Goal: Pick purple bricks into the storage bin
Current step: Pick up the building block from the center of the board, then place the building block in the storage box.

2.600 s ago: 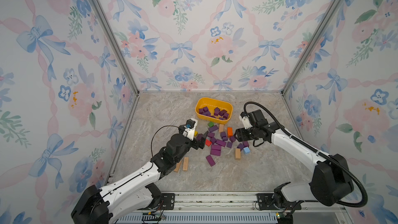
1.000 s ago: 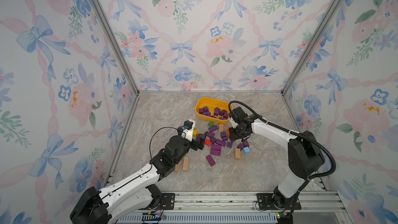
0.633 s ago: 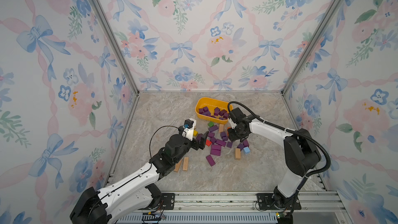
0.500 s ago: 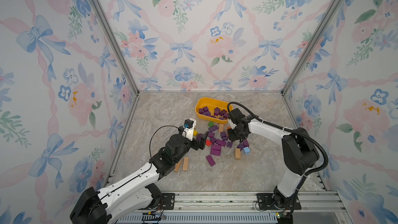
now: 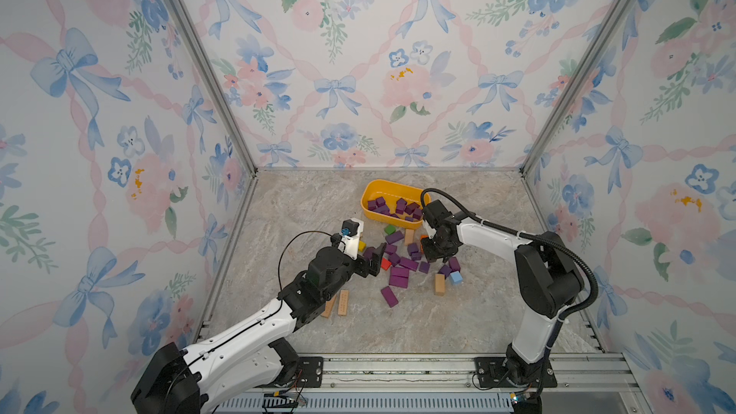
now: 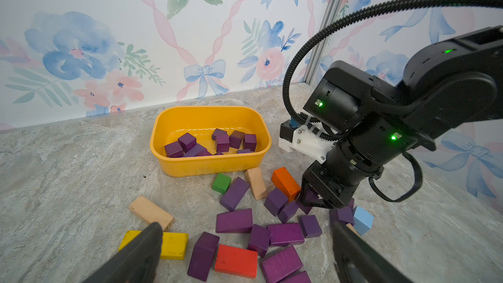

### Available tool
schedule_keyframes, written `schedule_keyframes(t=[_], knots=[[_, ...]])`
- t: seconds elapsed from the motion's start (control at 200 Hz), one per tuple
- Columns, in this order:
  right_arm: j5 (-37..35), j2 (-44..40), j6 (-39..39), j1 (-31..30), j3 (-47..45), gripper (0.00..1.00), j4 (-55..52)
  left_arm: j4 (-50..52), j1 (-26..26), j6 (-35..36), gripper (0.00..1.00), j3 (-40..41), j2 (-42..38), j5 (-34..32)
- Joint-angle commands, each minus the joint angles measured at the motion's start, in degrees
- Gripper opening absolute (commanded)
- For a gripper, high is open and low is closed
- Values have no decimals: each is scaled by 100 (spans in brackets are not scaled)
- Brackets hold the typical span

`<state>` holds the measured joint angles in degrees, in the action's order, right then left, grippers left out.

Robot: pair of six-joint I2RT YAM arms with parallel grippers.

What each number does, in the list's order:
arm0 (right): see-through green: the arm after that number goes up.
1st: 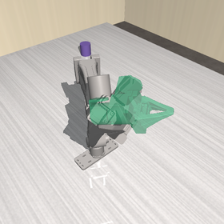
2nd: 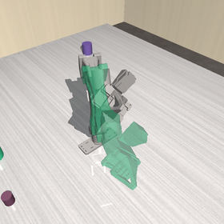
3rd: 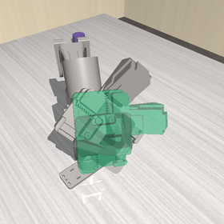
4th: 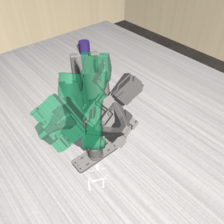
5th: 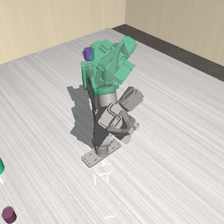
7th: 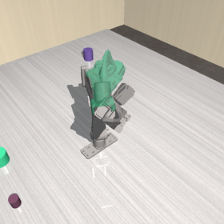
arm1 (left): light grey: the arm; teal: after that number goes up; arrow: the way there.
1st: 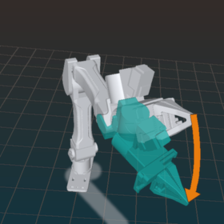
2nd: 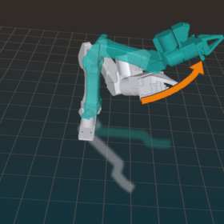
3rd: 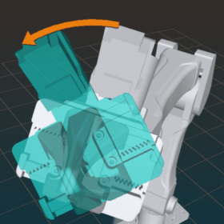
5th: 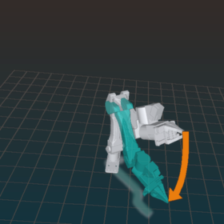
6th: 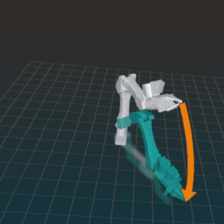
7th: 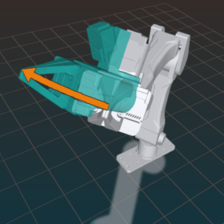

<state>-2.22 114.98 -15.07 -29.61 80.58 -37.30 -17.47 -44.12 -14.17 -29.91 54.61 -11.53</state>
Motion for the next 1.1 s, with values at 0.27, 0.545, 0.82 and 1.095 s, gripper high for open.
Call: schedule_keyframes(t=[0.27,0.545,0.82,1.095], knots=[[-110,32,-86,50,249,22,-180,134,-9,-12,98,0,137,-222],[-450,-582,-224,-96,931,26,-214,736,4,-239,98,-74,340,-518],[-459,323,-356,125,2418,25,48,736,57,-323,98,-119,498,-633],[-47,1867,-595,408,4152,31,14,736,88,-387,98,-478,985,-674]])
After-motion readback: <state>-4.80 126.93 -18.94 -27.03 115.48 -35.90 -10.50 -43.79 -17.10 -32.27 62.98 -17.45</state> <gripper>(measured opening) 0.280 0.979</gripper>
